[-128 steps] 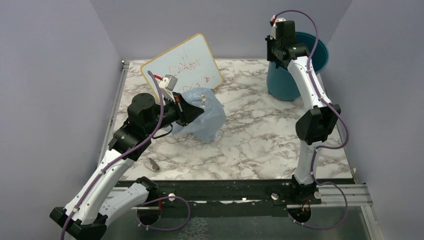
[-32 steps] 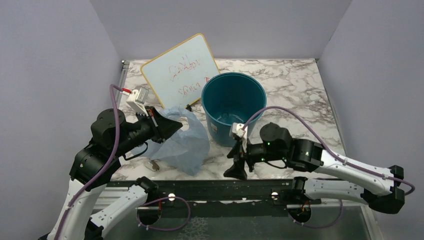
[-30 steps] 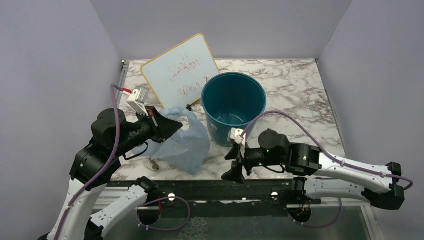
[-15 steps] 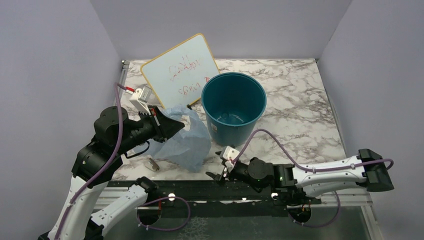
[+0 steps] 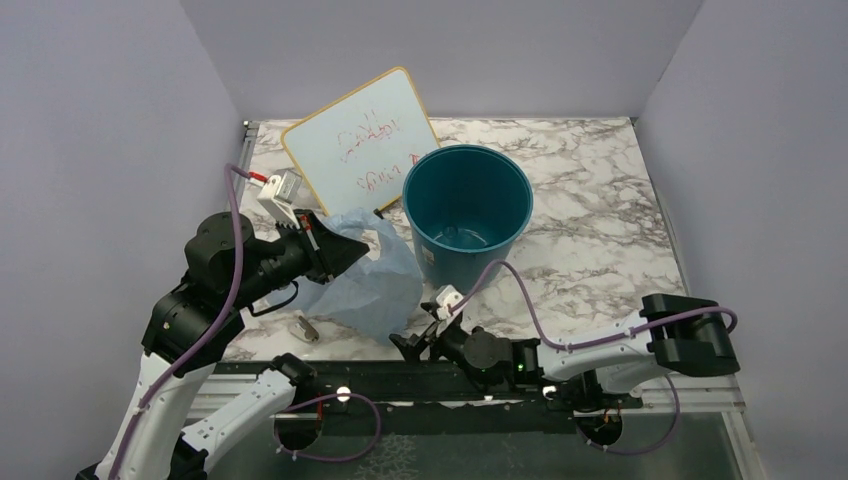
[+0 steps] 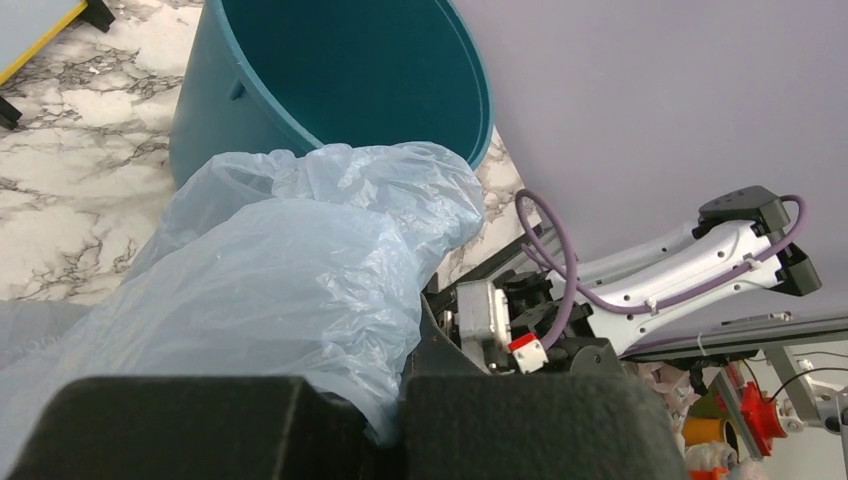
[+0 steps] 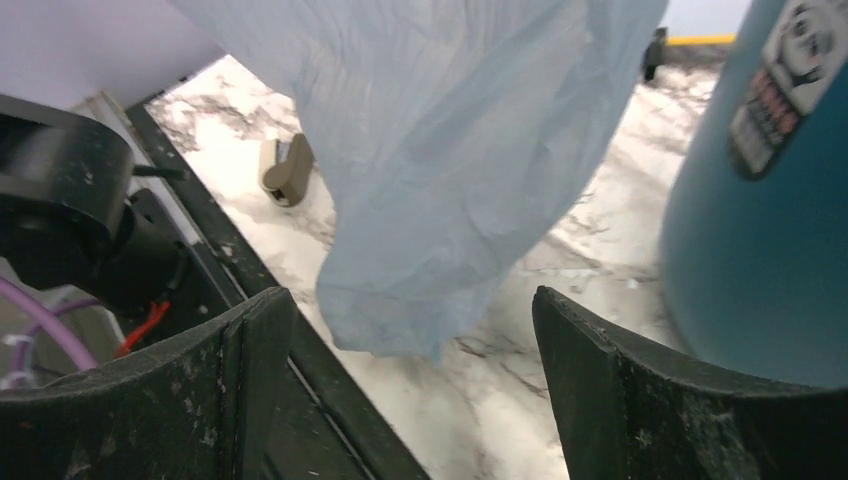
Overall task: Put the trash bags into the trash bin
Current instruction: Place the trash bag in the trash bin.
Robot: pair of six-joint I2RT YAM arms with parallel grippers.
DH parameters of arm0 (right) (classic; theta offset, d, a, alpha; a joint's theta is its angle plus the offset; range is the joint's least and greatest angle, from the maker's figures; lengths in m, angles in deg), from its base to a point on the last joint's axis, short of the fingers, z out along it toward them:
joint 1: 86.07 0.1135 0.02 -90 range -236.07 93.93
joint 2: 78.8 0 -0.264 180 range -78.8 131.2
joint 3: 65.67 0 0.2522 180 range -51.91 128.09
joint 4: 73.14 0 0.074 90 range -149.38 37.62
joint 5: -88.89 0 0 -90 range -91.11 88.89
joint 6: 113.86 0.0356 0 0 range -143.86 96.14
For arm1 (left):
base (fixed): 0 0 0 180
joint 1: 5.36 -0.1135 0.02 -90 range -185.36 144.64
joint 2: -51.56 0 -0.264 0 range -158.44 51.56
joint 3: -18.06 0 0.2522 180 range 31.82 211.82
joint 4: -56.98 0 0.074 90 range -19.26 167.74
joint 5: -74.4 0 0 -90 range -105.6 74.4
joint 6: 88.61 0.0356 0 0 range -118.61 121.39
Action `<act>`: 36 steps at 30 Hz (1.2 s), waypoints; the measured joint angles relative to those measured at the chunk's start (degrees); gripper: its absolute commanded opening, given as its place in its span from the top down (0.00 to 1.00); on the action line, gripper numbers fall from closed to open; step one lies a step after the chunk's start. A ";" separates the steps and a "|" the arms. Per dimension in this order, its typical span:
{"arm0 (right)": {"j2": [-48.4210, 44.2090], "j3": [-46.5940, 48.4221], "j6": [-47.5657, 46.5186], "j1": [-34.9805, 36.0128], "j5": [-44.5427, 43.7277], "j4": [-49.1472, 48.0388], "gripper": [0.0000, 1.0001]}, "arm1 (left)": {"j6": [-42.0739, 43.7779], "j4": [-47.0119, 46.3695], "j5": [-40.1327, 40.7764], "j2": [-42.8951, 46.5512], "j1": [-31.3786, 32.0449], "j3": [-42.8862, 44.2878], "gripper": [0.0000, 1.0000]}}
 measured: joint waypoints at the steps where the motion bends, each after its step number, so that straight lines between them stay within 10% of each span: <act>1: 1.25 0.57 1.73 0.00 -0.04 -0.37 0.04 | 0.00 -0.02 0.00 -0.02 0.00 0.00 1.00; 12: 9.22 5.90 13.68 -1.01 -6.23 -2.75 0.01 | -0.07 -0.37 0.00 -0.13 0.00 0.00 1.00; 24: 14.56 13.25 11.56 -3.69 0.70 -1.73 0.95 | -0.07 -0.98 0.55 -0.13 0.00 0.33 1.00; 36: 5.62 29.49 -3.72 -4.72 12.04 13.38 0.99 | 2.99 -5.03 2.97 2.27 0.00 3.10 1.00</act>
